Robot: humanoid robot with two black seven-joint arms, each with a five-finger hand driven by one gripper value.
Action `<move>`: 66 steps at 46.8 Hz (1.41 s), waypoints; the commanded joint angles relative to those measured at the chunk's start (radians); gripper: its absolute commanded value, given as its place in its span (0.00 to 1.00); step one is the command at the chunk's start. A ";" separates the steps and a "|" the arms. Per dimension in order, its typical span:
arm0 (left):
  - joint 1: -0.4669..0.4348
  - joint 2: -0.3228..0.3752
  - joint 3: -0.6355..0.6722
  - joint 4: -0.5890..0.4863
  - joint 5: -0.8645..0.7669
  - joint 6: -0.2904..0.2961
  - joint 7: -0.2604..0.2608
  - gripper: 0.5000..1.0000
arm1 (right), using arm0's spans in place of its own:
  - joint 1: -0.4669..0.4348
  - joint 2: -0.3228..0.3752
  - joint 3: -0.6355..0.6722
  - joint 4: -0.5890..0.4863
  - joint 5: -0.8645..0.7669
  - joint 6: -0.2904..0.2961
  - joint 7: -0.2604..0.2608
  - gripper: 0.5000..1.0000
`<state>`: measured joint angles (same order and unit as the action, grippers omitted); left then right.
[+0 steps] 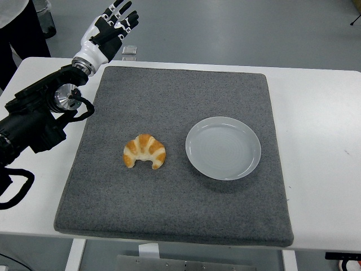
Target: Place the bread on the plate
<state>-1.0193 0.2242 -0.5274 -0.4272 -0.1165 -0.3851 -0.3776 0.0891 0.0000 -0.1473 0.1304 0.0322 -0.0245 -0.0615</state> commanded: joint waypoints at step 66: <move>-0.608 0.445 0.871 -1.051 0.437 0.509 0.069 0.98 | 0.000 0.000 0.000 0.000 0.000 0.000 0.000 0.86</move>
<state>-1.6110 0.6539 0.3221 -1.4587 0.2645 0.1281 -0.3084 0.0891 0.0000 -0.1473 0.1303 0.0322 -0.0245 -0.0612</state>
